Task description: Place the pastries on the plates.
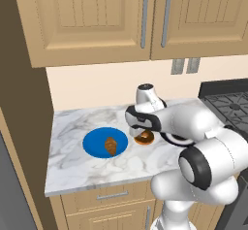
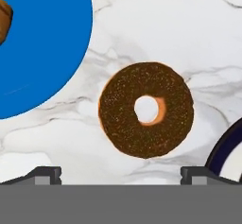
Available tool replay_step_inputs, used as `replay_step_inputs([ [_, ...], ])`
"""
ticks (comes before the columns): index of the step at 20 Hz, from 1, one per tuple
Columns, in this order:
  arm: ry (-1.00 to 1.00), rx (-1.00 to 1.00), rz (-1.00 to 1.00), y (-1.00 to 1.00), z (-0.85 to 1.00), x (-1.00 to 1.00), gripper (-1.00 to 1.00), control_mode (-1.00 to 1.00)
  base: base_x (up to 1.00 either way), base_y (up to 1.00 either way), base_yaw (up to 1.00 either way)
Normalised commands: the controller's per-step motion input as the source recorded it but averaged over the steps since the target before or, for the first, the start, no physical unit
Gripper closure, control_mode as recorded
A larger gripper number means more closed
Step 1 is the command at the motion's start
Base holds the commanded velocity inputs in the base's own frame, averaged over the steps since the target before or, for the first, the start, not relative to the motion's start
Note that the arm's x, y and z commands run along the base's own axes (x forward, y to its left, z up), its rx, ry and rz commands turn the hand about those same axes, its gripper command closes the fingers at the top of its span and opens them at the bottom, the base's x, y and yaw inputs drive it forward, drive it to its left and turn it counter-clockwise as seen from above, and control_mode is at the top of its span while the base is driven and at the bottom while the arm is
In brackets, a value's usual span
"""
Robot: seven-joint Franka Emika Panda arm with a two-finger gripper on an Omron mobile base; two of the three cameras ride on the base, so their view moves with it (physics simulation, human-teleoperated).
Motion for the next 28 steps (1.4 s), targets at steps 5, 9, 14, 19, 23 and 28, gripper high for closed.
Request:
replay_step_inputs([
  [5, -0.01, 0.00, 0.00, 0.00, -0.13, 0.12, -1.00, -1.00, 0.00, 0.00, 0.00],
  [9, 0.00, 0.00, 0.01, 0.00, -0.11, 0.05, -1.00, -1.00, 0.00, 0.00, 0.00],
  [14, 0.00, 0.00, 0.02, 0.00, -0.04, 0.00, -1.00, -1.00, 0.00, 0.00, 0.00],
  [19, 0.00, 0.00, 0.13, 0.00, -0.06, 0.00, -1.00, -1.00, 0.00, 0.00, 0.00],
  [23, 0.00, 0.00, 0.16, 0.00, -0.06, 0.00, -1.00, -1.00, 0.00, 0.00, 0.00],
  [28, 0.00, 0.00, 0.15, 0.00, -0.11, 0.00, -1.00, -1.00, 0.00, 0.00, 0.00],
])
